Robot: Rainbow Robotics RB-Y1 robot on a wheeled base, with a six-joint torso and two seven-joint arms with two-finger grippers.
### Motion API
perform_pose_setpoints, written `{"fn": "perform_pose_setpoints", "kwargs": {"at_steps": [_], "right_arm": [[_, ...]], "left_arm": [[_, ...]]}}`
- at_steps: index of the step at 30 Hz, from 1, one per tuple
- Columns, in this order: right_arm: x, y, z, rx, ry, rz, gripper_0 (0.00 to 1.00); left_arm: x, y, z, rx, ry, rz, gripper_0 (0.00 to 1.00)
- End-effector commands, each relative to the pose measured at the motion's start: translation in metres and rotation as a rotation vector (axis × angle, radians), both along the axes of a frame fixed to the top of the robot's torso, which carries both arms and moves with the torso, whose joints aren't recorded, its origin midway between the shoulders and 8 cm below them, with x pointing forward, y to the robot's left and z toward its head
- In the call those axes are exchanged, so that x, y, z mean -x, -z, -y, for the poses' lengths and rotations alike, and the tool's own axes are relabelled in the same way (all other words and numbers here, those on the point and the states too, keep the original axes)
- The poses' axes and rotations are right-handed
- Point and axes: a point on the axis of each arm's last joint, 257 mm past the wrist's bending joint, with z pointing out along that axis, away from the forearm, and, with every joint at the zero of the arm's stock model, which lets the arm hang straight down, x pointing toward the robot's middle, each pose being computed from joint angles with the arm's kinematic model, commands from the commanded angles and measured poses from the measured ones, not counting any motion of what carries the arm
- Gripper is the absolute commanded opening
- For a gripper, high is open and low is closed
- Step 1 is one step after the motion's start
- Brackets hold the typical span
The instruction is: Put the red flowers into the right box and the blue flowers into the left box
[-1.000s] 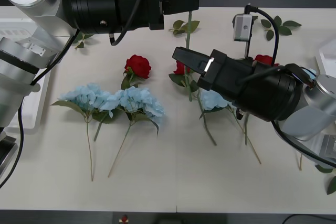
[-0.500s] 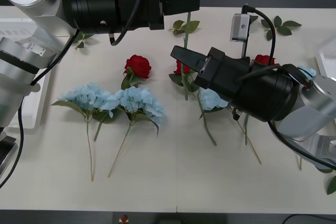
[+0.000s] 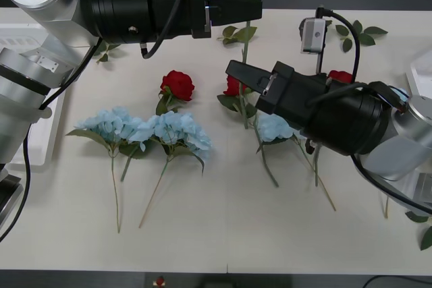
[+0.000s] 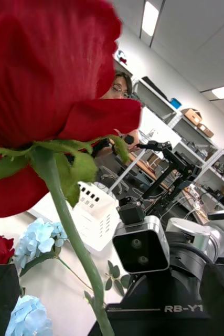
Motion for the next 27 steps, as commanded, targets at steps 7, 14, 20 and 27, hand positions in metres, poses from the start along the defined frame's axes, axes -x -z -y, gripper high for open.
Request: {"fn": "perform_pose_setpoints", "kwargs": {"at_steps": [7,14,20,27], "right_arm": [[-0.005,0.004,0.041,0.137,0.013,0.000,0.00],[-0.015,0.026,0.097,0.326,0.078,-0.013,0.00],[-0.031,0.058,0.170,0.478,0.182,-0.105,0.00],[-0.041,0.095,0.265,0.637,0.300,-0.203,0.00]], "left_arm": [[-0.003,0.002,-0.003,0.015,-0.010,0.003,1.00],[-0.016,0.017,-0.031,-0.083,-0.059,0.021,1.00],[-0.026,0.052,-0.080,-0.297,-0.113,-0.013,1.00],[-0.026,0.073,-0.133,-0.495,-0.167,-0.110,1.00]]}}
